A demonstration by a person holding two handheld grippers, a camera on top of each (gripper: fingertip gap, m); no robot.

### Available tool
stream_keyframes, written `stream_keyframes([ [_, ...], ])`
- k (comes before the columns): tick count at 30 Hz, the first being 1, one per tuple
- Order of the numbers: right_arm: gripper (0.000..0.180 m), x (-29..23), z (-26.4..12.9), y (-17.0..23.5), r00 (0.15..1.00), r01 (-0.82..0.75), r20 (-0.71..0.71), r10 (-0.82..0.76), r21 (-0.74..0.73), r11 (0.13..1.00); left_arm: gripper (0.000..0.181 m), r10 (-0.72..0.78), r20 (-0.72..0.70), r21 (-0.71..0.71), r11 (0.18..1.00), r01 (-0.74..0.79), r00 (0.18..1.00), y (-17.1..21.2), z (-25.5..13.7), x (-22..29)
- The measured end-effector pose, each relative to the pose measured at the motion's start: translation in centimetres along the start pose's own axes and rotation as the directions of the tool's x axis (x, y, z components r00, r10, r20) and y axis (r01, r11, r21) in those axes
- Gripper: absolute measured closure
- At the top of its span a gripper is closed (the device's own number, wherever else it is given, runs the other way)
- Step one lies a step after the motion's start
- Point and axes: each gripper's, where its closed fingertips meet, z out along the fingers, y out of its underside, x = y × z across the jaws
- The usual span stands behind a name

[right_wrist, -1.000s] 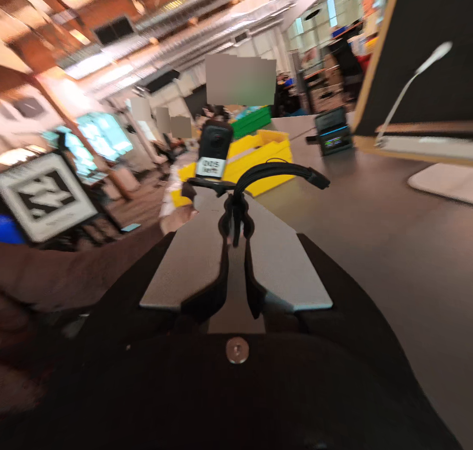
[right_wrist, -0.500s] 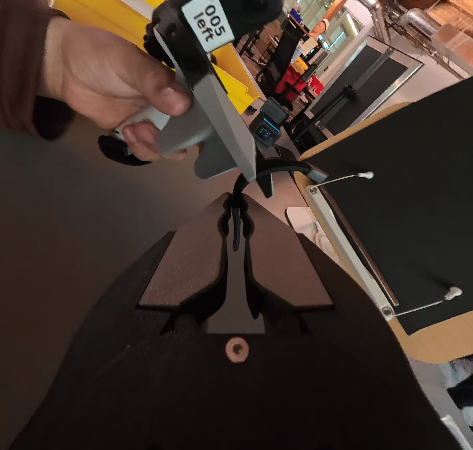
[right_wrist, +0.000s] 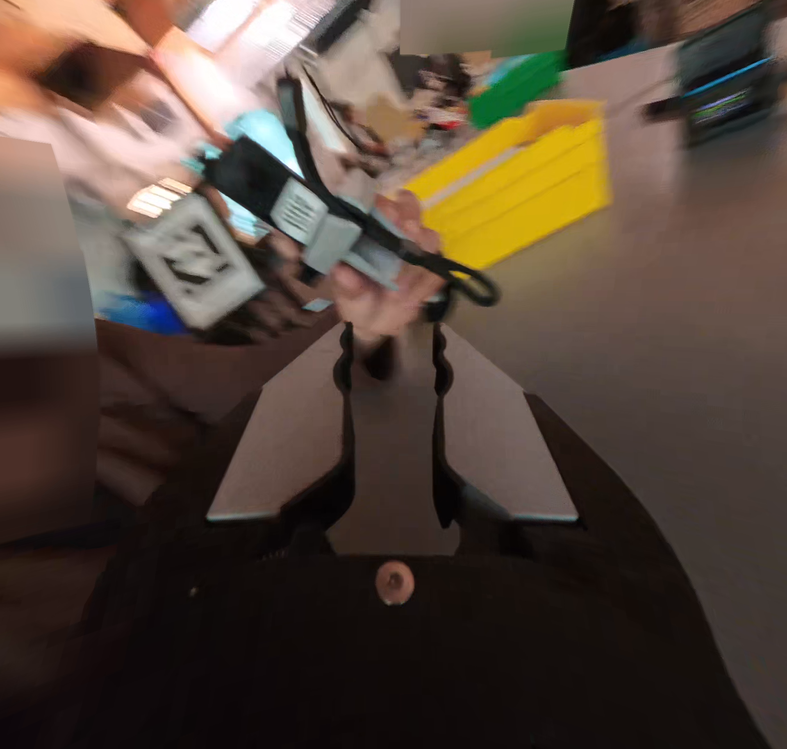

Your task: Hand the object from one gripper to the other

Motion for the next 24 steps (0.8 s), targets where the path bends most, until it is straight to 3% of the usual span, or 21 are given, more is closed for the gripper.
stream_keyframes([
  [3, 0.151, -1.5, 0.5, -0.6, 0.952, -0.231, 0.215, 0.216, 0.047, 0.972, 0.181, 0.145, -0.029, 0.045, 0.989, -0.144, 0.989, -0.7, 0.3, 1.8],
  [7, 0.146, -1.1, 1.4, -0.5, 0.887, -0.394, 0.278, 0.369, 0.038, 0.918, 0.181, 0.246, -0.035, 0.07, 0.967, -0.244, 0.968, -1.0, 0.5, 3.1],
  [13, 0.147, -1.8, 1.1, -1.6, 0.772, -0.532, 0.438, 0.46, 0.049, 0.845, 0.181, 0.31, -0.13, 0.058, 0.951, -0.305, 0.942, -0.1, 1.0, 5.3],
  [14, 0.156, -2.0, 1.0, -1.6, 0.764, -0.534, 0.451, 0.461, 0.042, 0.844, 0.181, 0.332, -0.143, 0.04, 0.943, -0.33, 0.932, 0.4, 1.1, 5.6],
  [15, 0.176, -2.0, 1.1, -1.3, 0.78, -0.514, 0.436, 0.449, 0.037, 0.857, 0.181, 0.35, -0.153, 0.018, 0.936, -0.352, 0.924, 0.9, 1.2, 5.8],
  [19, 0.177, -0.8, 0.8, -0.8, 0.865, -0.429, 0.318, 0.388, 0.069, 0.9, 0.181, 0.392, -0.156, -0.049, 0.914, -0.404, 0.907, 2.4, 1.4, 5.6],
  [22, 0.179, 0.3, -0.2, -2.0, 0.947, -0.294, 0.184, 0.263, 0.168, 0.941, 0.18, 0.33, -0.085, -0.089, 0.937, -0.337, 0.94, 2.8, 1.3, 4.0],
  [24, 0.178, 1.4, -1.2, -2.9, 0.991, -0.135, 0.01, 0.136, 0.226, 0.965, 0.161, 0.236, -0.061, -0.087, 0.967, -0.241, 0.97, 2.9, 1.0, 3.4],
])
